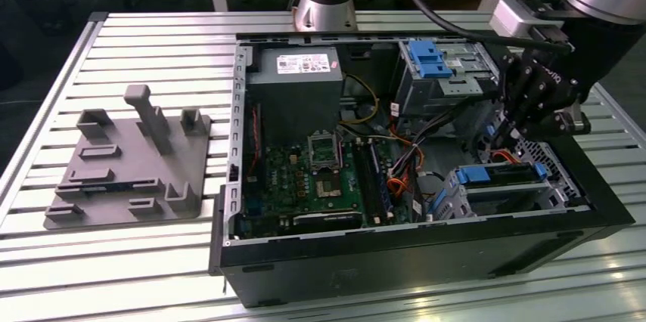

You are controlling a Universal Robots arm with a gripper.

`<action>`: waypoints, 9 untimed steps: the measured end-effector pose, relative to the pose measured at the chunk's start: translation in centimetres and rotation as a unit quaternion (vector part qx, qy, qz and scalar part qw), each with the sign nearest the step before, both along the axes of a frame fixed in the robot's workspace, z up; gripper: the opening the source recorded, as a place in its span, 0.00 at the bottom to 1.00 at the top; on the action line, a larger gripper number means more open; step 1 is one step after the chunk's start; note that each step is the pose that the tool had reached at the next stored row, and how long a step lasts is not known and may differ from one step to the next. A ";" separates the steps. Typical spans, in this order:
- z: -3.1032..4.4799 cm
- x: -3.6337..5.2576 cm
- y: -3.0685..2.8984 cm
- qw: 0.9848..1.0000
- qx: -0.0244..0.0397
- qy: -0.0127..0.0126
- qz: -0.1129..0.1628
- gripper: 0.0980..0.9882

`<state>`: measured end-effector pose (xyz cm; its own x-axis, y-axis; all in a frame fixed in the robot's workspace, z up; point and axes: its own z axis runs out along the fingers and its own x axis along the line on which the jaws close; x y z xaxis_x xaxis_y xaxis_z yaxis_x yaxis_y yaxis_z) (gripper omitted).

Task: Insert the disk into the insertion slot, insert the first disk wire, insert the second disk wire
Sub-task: 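Insert the second disk wire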

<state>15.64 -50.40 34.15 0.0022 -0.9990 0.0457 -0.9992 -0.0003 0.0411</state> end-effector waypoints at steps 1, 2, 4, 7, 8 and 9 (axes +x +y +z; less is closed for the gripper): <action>0.00 0.00 -0.13 1.000 0.002 0.000 0.000 0.05; 0.00 0.01 -0.27 1.000 0.003 0.000 0.000 0.05; 0.00 0.03 -0.54 1.000 0.006 0.000 0.000 0.05; 0.00 0.07 -0.94 1.000 0.010 0.000 0.000 0.05; 0.00 0.09 -1.09 1.000 0.012 0.000 0.000 0.05; 0.00 0.11 -1.21 1.000 0.014 0.000 0.000 0.05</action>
<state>15.74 -51.61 34.15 0.0015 -0.9998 0.0185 -0.9992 -0.0007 0.0411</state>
